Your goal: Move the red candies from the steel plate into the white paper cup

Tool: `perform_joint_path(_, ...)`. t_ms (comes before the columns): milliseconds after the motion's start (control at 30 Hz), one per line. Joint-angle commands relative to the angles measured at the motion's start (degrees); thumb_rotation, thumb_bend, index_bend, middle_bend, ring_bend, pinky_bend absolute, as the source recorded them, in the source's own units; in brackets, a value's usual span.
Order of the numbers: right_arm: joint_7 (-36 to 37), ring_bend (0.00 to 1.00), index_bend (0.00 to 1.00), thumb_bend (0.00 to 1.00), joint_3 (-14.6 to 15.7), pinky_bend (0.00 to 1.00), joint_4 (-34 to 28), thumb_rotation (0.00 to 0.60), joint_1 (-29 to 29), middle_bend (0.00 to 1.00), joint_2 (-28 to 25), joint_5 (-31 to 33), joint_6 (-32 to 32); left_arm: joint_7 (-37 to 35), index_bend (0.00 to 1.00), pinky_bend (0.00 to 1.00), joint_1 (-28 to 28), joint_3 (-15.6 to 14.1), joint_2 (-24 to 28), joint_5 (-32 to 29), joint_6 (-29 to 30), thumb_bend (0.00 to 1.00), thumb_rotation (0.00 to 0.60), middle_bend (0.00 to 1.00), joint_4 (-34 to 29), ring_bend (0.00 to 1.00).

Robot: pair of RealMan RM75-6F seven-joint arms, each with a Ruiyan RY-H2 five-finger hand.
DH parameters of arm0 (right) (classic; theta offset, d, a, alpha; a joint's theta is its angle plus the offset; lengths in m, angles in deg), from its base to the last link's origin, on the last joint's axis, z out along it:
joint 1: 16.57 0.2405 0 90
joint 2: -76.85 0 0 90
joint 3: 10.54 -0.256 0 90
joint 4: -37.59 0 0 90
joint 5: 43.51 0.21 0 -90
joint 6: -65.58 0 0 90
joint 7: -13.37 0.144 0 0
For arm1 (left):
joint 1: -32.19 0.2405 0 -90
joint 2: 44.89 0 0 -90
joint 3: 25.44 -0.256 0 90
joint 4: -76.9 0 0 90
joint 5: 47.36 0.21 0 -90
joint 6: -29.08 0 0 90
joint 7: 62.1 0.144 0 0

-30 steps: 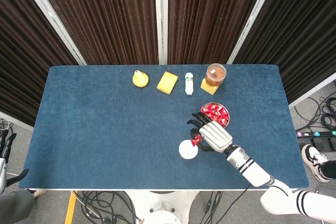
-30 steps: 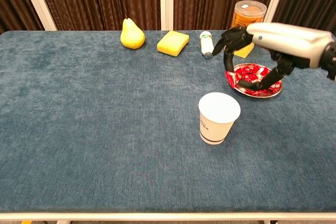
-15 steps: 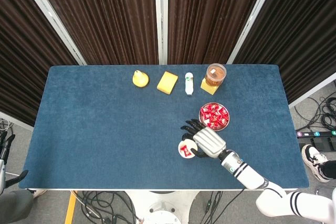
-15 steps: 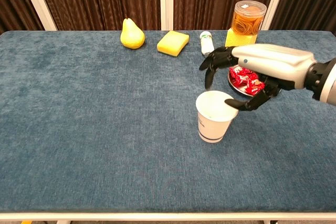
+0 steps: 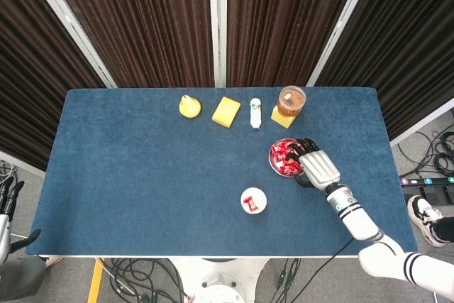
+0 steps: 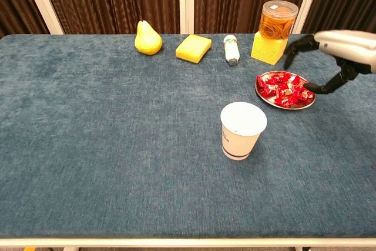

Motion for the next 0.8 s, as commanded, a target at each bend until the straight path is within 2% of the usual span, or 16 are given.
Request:
perform_joint_path(33, -2.00, 0.00, 0.34, 0.33, 0.12, 0.00, 5.14, 0.600, 1.03, 0.13, 3.46, 2.26, -3.50, 0.06, 0.07, 0.15, 0.20, -0.08, 0.13, -0.13, 0.11, 0.17, 0.600, 0.04, -0.13, 0.08)
perform_joint_path(267, -3.03, 0.00, 0.36, 0.33, -0.12, 0.00, 10.91, 0.600, 2.41, 0.14, 7.65, 3.24, -5.92, 0.11, 0.07, 0.15, 0.64, -0.22, 0.25, -0.47, 0.27, 0.17, 0.600, 0.04, -0.33, 0.08)
perform_joint_path(800, -4.59, 0.00, 0.41, 0.33, -0.78, 0.00, 16.86, 0.600, 3.95, 0.15, 11.98, 4.40, -8.27, -0.28, 0.07, 0.15, 0.90, -0.17, 0.19, -0.67, 0.28, 0.16, 0.600, 0.04, -0.02, 0.08)
